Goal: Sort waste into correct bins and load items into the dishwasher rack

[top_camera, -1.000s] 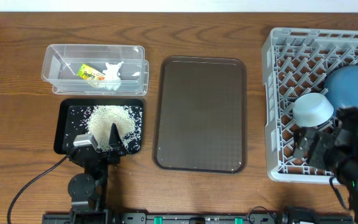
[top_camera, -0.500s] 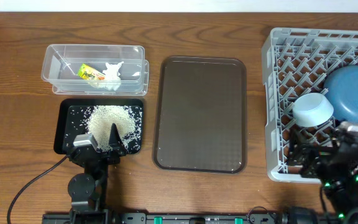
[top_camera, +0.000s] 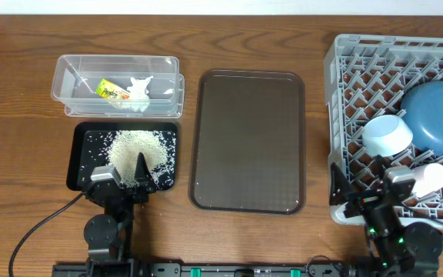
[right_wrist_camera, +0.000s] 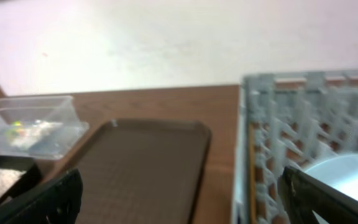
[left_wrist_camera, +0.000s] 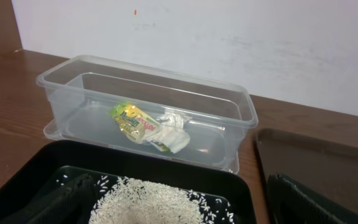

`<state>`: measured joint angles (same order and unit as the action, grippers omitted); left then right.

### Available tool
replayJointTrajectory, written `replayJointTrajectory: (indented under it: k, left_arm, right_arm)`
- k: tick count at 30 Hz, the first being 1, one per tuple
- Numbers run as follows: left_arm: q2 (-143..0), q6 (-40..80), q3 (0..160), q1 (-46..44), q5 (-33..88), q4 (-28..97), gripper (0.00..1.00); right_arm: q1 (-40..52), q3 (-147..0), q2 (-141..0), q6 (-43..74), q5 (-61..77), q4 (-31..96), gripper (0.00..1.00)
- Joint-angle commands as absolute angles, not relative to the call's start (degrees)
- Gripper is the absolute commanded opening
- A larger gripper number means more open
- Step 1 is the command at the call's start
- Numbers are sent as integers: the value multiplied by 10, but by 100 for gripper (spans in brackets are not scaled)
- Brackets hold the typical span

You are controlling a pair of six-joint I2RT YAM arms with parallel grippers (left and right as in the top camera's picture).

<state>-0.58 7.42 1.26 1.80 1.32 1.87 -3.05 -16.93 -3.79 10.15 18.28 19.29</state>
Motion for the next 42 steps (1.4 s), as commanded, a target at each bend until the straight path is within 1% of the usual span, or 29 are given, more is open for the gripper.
replayJointTrajectory:
  k: [1,8,18,24,28,34,42]
  left_arm:
    - [-2,67,2,17,4,41,90]
    - [-2,67,2,17,4,41,90]
    - [-2,67,2,17,4,41,91]
    - [-2,67,2,17,4,40,91]
    - [-2,67,2,17,4,41,90]
    - [-2,67,2,17,4,41,90]
    - [-2,67,2,17,4,41,91]
  right_arm:
    - [-18,-127,-2,135,157,153,99]
    - [-18,-67,-3,150,133,53,99]
    - [-18,-4,-3,150,77,-21,99]
    - [-18,-3,-3,133,23,-9,99]
    - [-18,-3,-3,95,23,43,99]
    - [-17,-3,-3,50,25,43,99]
    - [-17,-3,-3,51,23,41,99]
